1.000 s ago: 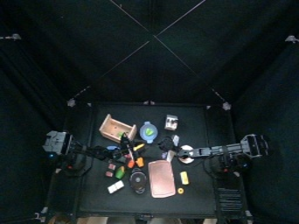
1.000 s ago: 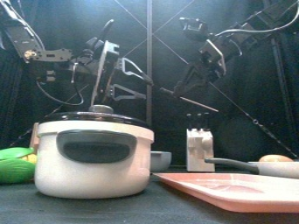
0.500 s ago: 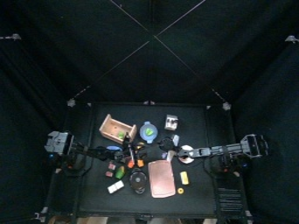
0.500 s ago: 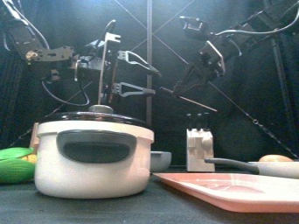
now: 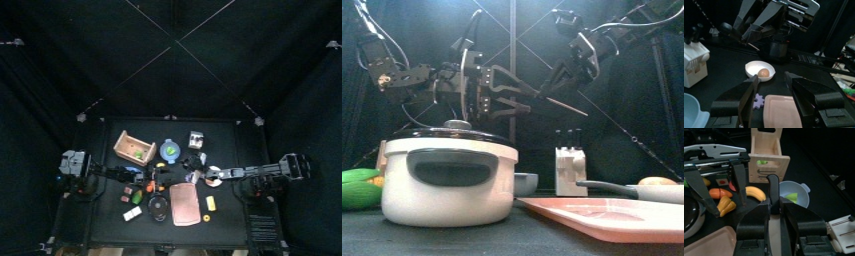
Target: Grab pairing knife with other hand
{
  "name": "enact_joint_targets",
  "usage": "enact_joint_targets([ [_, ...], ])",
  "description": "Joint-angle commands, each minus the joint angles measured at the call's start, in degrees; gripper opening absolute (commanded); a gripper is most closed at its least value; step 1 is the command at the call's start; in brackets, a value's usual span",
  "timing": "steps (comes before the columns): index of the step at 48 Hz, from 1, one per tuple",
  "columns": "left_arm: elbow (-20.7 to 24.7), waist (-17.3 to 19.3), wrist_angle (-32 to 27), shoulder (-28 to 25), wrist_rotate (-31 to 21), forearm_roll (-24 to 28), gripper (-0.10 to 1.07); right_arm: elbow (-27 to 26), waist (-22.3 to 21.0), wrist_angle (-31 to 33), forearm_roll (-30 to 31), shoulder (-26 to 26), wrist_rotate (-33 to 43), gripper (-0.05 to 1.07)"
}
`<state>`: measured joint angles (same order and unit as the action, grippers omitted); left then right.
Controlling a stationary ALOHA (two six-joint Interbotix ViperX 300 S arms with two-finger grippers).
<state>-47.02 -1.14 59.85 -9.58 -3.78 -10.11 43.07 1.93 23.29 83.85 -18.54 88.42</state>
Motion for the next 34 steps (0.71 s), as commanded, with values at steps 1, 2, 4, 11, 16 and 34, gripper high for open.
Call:
enact_joint_targets([
  [1,1.1,0.1,0.8,0.5,2.3,0.2,0.85,-1.7,-0.2,-0.6,-1.3,-2.3,0.2,0.55],
  [2,1.1,0.1,0.8,0.4,2.5,-0.2,0.85,-1.8,-0.2,-0.6,-1.6,-2.3,0.2,0.55],
  [4,1.5,0.1,0.5,0.4,2.5,-1.3,0.85,-1.8,-0.2,-0.6,-2.0,-2.4,0.1,0.55],
  [11,4.6,-0.8,0.4,0.9,-0.2,-13.2,0.85,-1.8,-0.5,1.2,-1.9,-1.8,-0.2,0.54],
  [16,7.1,-3.1,0.4,0.8,-1.6,-22.3,0.85,-2.1,-0.6,4.4,-1.3,-0.8,-0.2,0.54],
  [34,16.3,-4.5,1.4,-7.6,-1.8,-27.0,0.85,-6.2,-0.4,12.5,0.2,4.5,-0.1,0.54],
])
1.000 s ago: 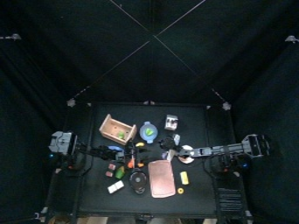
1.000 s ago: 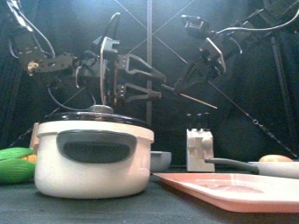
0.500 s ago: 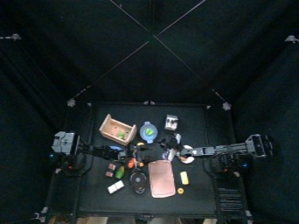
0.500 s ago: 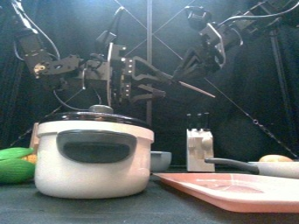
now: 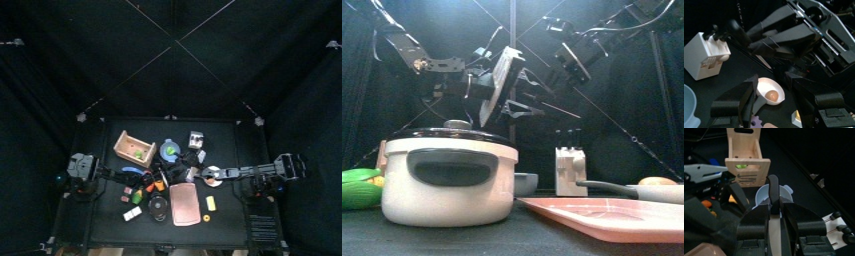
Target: Grab pairing knife with other hand
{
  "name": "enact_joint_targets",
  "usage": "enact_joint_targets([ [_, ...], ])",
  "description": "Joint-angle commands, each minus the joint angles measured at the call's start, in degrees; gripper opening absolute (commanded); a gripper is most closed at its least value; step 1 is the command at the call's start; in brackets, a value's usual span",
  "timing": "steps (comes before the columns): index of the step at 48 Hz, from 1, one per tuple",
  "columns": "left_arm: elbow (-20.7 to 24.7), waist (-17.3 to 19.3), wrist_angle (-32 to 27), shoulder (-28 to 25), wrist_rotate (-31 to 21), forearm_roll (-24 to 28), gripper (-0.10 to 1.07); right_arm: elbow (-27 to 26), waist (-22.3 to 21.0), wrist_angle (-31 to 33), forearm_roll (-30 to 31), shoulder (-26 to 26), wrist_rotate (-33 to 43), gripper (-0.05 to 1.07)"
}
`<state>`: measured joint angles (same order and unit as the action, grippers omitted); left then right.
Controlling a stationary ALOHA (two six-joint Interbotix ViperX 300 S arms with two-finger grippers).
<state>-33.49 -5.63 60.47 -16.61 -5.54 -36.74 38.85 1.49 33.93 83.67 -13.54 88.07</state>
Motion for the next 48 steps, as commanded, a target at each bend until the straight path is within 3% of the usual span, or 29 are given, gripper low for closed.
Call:
enact_joint_targets([
  [1,2.9,0.1,0.9,-1.0,0.0,-0.7,0.85,-2.0,0.0,2.2,0.4,-0.4,0.4,0.54],
  [9,4.1,0.0,7.9,-3.3,0.2,-6.1,0.85,-2.5,0.1,3.3,0.4,-0.1,0.5,0.54],
  [14,4.7,0.3,11.1,-4.0,0.2,-6.4,0.85,-2.6,0.1,3.3,0.1,-0.1,0.5,0.54],
  [35,9.0,1.1,11.2,-6.7,-0.1,-6.2,0.83,-3.3,0.3,3.4,0.0,0.1,0.6,0.54],
  [48,10.2,2.2,11.2,-7.4,-0.3,-6.4,0.63,-3.3,0.4,3.3,0.1,0.1,0.5,0.54],
])
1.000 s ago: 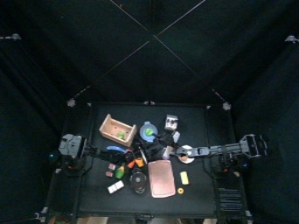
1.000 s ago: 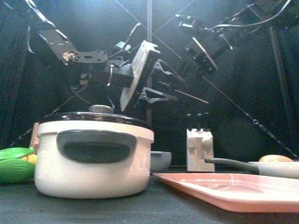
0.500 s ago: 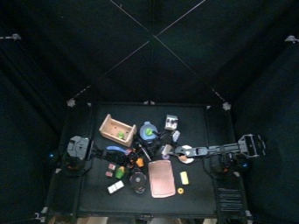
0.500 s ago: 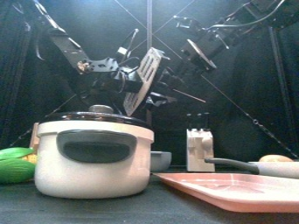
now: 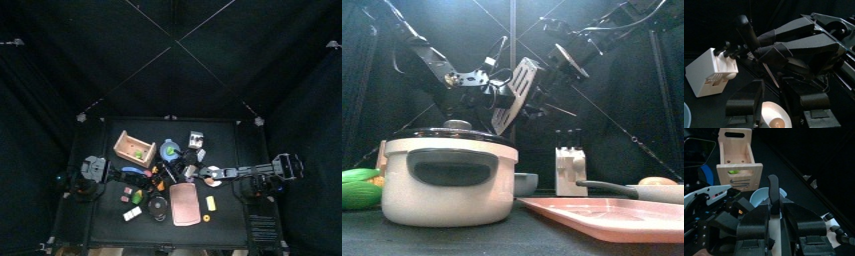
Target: Grab pairing knife with other hand
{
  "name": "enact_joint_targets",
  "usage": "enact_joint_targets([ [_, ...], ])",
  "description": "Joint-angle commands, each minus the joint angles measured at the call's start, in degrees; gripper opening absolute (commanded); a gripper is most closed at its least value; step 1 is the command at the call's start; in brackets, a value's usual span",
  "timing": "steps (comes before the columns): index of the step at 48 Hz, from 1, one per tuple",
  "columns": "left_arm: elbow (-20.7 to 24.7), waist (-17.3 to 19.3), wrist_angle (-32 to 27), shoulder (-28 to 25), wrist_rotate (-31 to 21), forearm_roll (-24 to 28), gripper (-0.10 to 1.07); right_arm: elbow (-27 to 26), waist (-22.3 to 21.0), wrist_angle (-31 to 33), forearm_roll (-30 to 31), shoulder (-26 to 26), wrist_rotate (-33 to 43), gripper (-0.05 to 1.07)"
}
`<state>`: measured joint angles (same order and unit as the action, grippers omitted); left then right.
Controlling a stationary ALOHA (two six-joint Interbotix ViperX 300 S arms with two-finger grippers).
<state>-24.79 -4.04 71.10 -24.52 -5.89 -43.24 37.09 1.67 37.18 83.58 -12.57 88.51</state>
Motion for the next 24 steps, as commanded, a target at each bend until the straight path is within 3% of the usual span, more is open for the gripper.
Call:
enact_joint_targets([
  [1,1.7,0.7,0.5,0.4,0.1,0.1,0.61,-1.4,0.1,0.1,0.2,-0.9,0.2,0.54],
  [11,1.6,1.0,0.5,0.4,0.1,0.0,0.45,-1.2,0.2,0.1,0.1,-0.9,0.1,0.55],
  [24,0.2,1.0,0.4,1.1,0.1,0.2,0.42,-1.2,0.2,-0.1,-0.7,-1.1,0.2,0.62],
])
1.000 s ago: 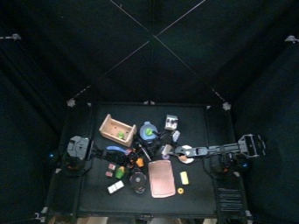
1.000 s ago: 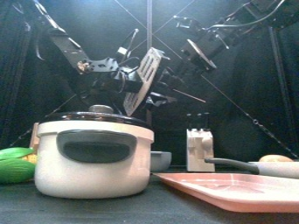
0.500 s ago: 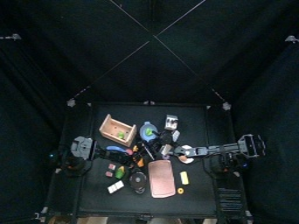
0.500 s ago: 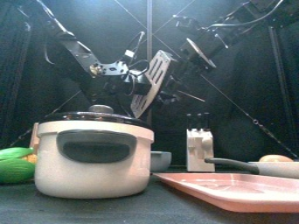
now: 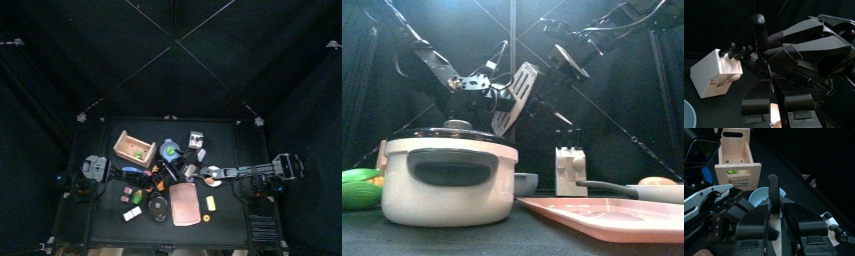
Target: Grab pairing knife with other hand
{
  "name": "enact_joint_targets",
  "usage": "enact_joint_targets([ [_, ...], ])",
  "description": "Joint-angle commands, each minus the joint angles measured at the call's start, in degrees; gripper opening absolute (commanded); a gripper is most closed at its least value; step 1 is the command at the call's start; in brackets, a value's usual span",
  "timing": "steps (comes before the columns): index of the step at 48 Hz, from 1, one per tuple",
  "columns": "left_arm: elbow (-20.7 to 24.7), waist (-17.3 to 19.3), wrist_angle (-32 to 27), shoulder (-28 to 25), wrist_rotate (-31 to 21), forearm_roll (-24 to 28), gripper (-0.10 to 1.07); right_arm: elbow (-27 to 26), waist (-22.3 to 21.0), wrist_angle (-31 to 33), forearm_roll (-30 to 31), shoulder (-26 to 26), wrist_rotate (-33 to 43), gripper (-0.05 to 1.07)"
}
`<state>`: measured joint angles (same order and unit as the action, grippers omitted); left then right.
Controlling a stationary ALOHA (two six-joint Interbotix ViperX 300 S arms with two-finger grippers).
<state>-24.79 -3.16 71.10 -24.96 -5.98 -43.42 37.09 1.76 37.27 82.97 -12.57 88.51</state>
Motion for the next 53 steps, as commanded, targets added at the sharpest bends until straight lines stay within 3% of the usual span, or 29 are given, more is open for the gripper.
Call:
enact_joint_targets([
  [1,0.1,0.1,0.5,1.7,0.3,0.4,0.42,-1.2,0.1,-0.3,-0.1,-1.2,0.2,0.64],
  [14,-2.8,0.1,0.4,3.2,0.3,2.0,0.42,-0.4,0.4,-1.1,-1.8,-2.5,0.1,0.86],
  [30,-5.8,0.2,0.0,4.2,0.5,2.6,0.42,-0.3,0.4,-1.8,-3.0,-6.8,0.2,0.86],
  [53,-6.9,1.6,-1.0,4.4,2.2,4.8,0.42,-3.3,0.1,-1.4,-15.4,-7.8,0.3,0.86],
])
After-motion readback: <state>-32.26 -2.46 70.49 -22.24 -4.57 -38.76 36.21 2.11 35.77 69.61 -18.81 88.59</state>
